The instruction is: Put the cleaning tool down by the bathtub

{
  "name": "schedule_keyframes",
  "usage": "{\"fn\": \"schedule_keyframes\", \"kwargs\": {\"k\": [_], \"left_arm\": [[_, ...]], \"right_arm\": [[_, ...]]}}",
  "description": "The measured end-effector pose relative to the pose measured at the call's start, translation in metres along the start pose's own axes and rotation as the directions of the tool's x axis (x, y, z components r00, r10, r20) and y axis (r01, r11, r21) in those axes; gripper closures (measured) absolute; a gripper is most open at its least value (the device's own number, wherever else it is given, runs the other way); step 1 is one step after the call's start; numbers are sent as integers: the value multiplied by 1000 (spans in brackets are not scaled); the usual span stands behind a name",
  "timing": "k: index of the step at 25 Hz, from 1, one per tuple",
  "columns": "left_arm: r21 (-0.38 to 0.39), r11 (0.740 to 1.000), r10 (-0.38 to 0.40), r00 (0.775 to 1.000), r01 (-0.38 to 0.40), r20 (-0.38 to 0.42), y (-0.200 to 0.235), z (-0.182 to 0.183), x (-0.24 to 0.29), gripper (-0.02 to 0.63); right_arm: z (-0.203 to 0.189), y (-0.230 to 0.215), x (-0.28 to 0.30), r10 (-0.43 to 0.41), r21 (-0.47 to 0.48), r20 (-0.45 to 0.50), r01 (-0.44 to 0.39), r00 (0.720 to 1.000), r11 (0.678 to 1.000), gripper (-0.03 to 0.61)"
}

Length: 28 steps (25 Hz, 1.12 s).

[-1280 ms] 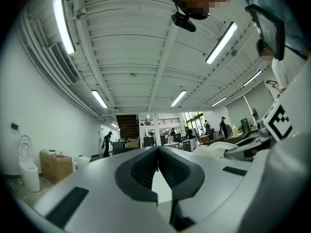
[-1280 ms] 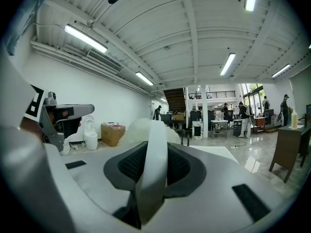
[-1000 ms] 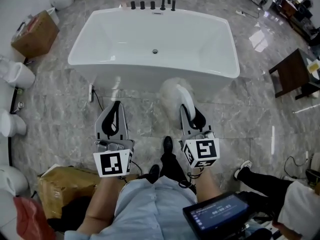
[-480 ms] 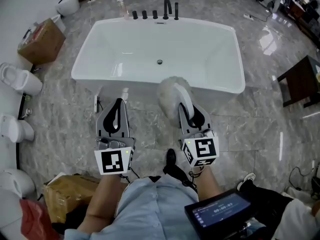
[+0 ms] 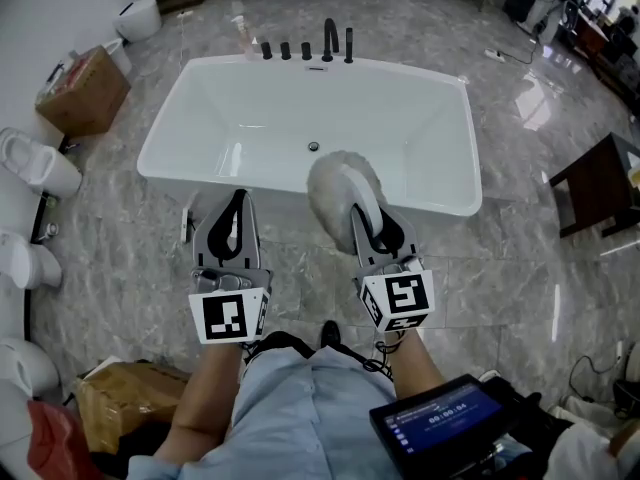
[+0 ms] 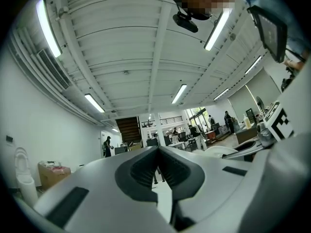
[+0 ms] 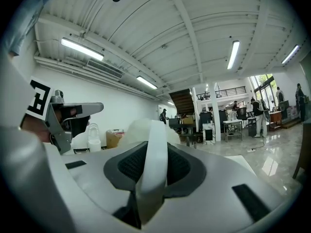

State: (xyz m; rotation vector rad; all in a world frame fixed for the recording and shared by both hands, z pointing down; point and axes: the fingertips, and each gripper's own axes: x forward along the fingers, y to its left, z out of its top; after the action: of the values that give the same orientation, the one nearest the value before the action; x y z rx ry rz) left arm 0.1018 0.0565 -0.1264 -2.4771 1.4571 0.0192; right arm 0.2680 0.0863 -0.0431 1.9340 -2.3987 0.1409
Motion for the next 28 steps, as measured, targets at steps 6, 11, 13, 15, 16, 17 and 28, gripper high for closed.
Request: {"fn": "schedule_keyframes", "kwargs": {"k": [6, 11, 13, 15, 16, 17, 28], "left_arm": [[3, 999, 48, 999, -48, 3, 16, -3, 3, 598], [-5, 997, 77, 997, -77, 6, 38, -11, 4, 598], [-13, 996, 84, 996, -84, 1, 48, -17, 7, 598], [-21, 996, 85, 996, -85, -7, 58, -24, 12, 598], [-28, 996, 85, 996, -85, -10, 64, -27, 15, 598], [-39, 996, 86, 996, -86, -11, 69, -30, 18, 598], [-106, 991, 71, 995, -78, -67, 121, -89, 29, 598]], "right_arm": [[10, -3, 25, 28, -23, 22, -27, 999, 999, 478], [13, 10, 46, 54, -42, 23, -53, 998, 998, 477], [12, 17, 55, 62, -48, 17, -61, 998, 997, 477], [10, 23, 66, 67, -52, 6, -66, 998, 996, 478], [9, 26, 72, 69, -53, -1, -69, 998, 996, 479], [7, 30, 79, 71, -56, -8, -72, 997, 996, 478], [-40, 81, 139, 146, -104, -130, -160, 981, 982, 478]]}}
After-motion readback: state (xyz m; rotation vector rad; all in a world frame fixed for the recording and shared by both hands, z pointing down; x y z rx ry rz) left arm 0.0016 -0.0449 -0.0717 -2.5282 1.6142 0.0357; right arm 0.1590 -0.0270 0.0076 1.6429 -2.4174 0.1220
